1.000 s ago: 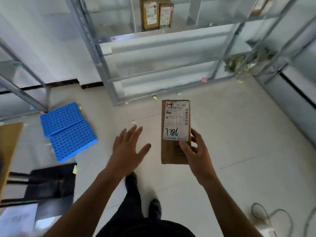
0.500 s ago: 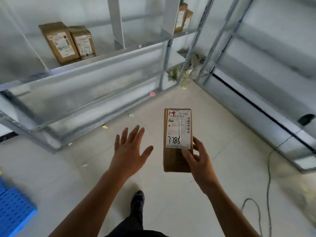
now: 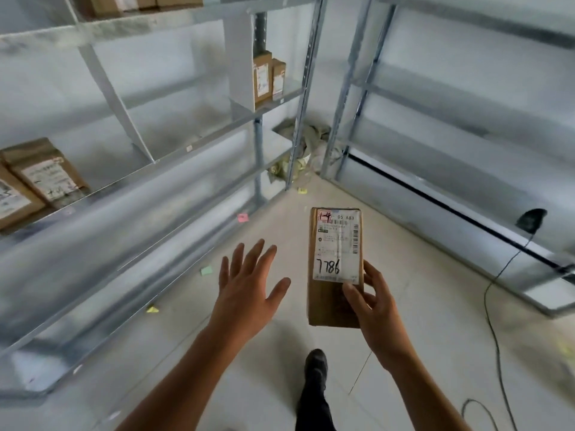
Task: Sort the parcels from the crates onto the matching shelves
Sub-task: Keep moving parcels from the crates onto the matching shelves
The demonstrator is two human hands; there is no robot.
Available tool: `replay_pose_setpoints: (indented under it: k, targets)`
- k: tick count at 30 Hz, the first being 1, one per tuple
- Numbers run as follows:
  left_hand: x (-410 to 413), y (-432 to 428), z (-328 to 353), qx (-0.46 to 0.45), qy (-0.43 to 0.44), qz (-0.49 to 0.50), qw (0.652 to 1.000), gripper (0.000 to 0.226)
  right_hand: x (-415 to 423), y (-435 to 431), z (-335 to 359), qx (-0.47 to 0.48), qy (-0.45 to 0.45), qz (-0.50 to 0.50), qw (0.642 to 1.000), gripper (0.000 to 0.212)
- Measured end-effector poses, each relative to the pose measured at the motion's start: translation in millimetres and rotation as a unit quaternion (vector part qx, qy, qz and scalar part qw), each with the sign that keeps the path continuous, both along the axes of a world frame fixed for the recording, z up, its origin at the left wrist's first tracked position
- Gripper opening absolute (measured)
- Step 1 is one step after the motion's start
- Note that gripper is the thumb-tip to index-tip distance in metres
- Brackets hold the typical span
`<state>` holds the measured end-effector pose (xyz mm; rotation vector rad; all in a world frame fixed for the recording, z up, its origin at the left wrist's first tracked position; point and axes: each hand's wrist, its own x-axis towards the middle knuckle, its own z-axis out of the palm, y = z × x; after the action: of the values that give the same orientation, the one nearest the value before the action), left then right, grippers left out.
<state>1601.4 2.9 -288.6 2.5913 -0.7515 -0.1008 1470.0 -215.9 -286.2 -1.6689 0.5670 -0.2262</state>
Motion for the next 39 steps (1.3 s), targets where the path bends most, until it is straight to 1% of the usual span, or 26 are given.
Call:
replay_pose_setpoints:
  k: [5, 10, 13, 15, 20, 25, 28, 32, 35, 38, 39]
  targets:
    - [69, -72, -7, 0.021, -0.017, 0.018, 0.999, 0.074, 76, -71, -10, 0.014, -0.013, 0.026, 0.999, 0.069]
    - [132, -132, 5, 0.044, -0.021, 0.050, 0.998, 0.078, 153, -139, -3, 0.041, -0.024, 0.061, 0.997, 0.074]
    - [168, -162, 17, 0.034, -0.030, 0.085, 0.995, 0.084, 197, -176, 5, 0.046, -0.030, 0.083, 0.995, 0.077]
    - [187, -179, 25, 0.024, -0.034, 0.101, 0.994, 0.085, 225, -196, 9, 0.045, -0.033, 0.093, 0.994, 0.076]
    - [238, -209, 42, 0.018, -0.055, 0.112, 0.992, 0.075, 296, -226, 17, 0.039, -0.043, 0.110, 0.992, 0.073]
    - [309, -235, 37, 0.013, -0.053, 0.114, 0.992, 0.076, 373, -249, 13, 0.020, -0.043, 0.115, 0.992, 0.074]
    - [355, -254, 34, -0.011, -0.054, 0.110, 0.992, 0.076, 419, -265, 16, 0.006, -0.054, 0.114, 0.992, 0.072]
    - [425, -280, 47, -0.030, -0.071, 0.103, 0.992, 0.075, 485, -290, 42, -0.017, -0.056, 0.111, 0.992, 0.075]
    - [481, -297, 68, -0.055, -0.103, 0.090, 0.989, 0.075, 535, -309, 69, -0.008, -0.078, 0.108, 0.991, 0.073]
    - [529, -313, 93, -0.082, -0.125, 0.080, 0.985, 0.074, 579, -325, 92, -0.023, -0.102, 0.103, 0.989, 0.083]
    - [542, -319, 99, -0.085, -0.127, 0.079, 0.985, 0.075, 592, -329, 98, -0.030, -0.109, 0.107, 0.988, 0.082]
